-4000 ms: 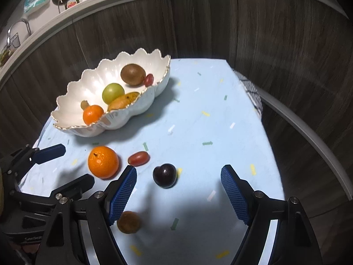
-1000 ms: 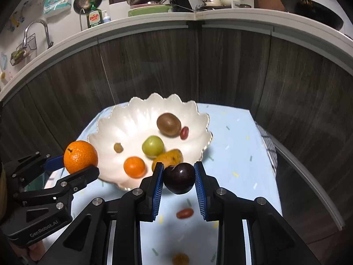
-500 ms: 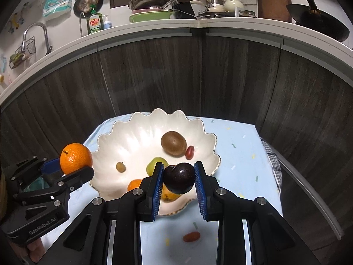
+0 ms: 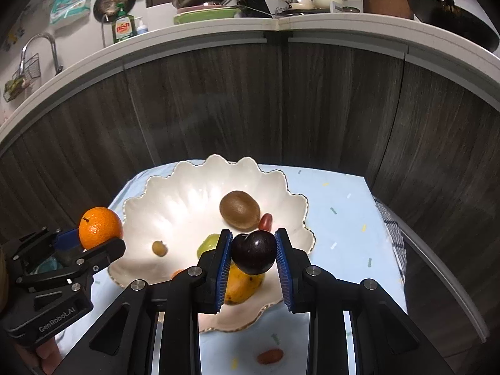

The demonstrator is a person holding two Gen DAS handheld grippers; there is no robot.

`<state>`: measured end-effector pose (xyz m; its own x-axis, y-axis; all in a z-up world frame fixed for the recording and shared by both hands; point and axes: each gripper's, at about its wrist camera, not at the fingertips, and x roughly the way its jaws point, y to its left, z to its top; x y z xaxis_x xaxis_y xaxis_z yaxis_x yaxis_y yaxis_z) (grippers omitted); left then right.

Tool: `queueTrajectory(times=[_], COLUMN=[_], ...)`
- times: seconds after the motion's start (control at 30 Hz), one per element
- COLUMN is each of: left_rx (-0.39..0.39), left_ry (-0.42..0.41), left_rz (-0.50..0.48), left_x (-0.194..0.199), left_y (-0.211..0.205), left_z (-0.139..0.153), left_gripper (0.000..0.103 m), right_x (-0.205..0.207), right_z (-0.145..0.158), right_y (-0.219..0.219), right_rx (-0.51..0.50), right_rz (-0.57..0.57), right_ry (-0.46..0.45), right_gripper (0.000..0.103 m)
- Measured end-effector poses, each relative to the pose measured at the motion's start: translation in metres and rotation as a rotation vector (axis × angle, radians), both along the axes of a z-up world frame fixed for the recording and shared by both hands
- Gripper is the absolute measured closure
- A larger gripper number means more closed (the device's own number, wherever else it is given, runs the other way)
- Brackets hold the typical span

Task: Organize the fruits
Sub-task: 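Carry the mandarin over the bowl with left gripper while right gripper carries the plum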

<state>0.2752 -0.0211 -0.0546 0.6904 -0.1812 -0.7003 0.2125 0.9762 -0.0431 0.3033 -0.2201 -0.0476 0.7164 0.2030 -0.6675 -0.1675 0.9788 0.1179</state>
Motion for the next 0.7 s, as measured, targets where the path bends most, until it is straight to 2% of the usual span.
queueTrajectory(times=[0.7], left_rx=[0.018], left_ry=[0.096], left_rz=[0.018], left_x=[0.021], left_y=[-0.001], left_z=[-0.043], left_gripper=[0.058], right_x=[0.037], right_z=[-0.036], right_y=[-0.005], right_rx=[-0.006], right_rz=[-0.046], right_ry=[0.072], right_gripper=[0.074])
